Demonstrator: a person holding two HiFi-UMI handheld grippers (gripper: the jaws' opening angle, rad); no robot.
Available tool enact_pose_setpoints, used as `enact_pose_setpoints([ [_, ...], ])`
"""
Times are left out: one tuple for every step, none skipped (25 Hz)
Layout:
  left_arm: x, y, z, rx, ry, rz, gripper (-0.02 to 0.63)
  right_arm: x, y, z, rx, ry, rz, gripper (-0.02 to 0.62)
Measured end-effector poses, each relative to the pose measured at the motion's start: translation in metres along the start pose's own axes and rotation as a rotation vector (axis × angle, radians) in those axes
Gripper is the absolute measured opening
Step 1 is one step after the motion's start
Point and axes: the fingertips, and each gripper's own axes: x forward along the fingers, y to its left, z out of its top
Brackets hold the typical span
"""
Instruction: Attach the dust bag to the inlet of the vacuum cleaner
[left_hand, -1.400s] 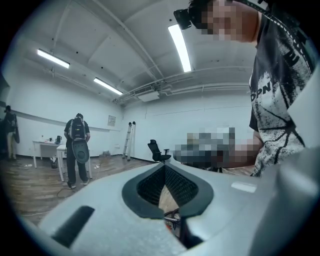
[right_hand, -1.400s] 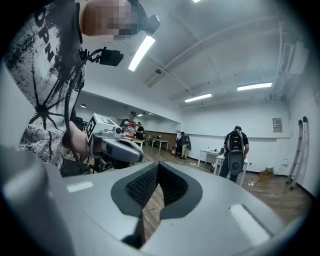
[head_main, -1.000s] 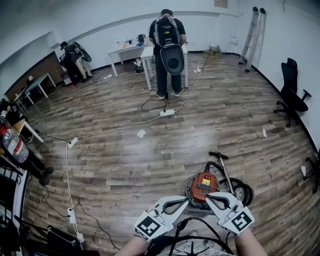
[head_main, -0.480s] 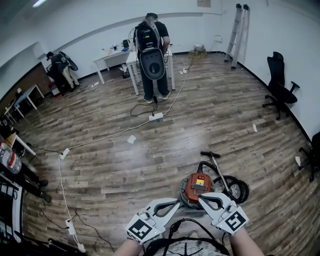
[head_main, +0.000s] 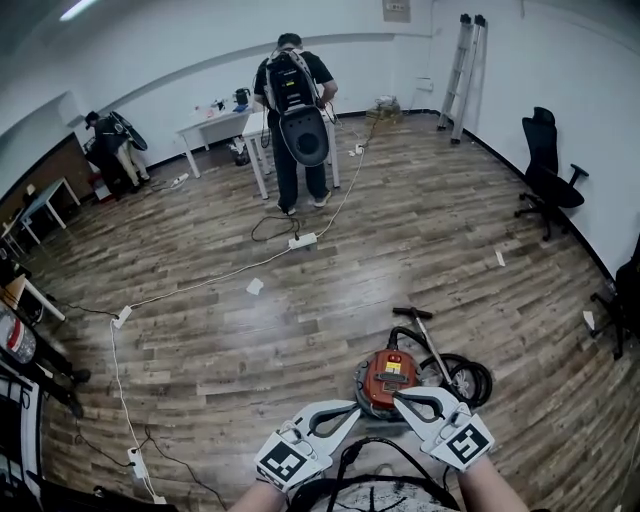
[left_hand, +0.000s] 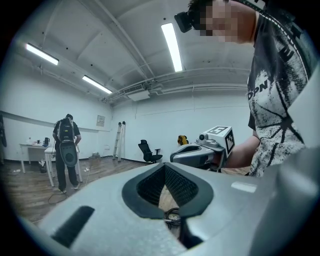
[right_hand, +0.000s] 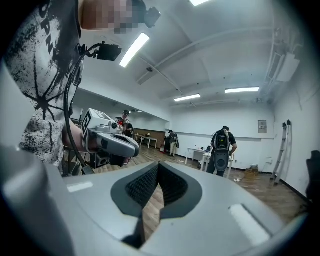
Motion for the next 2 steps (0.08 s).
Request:
enact_pose_setpoints([
  [-0.0003,-0.0010,-0.0004,-0.010,-0.001,0.004,0.003,0.0003,-0.0006,0.0062,-0.011,-0.028,-0.007,0.006],
  [-0.0005,-0.0019,-0.0007,-0.020,-0.001,0.009,0.003,0.0008,-0.0014,0.0139,-0.024,-0.065,-0.016,0.006],
])
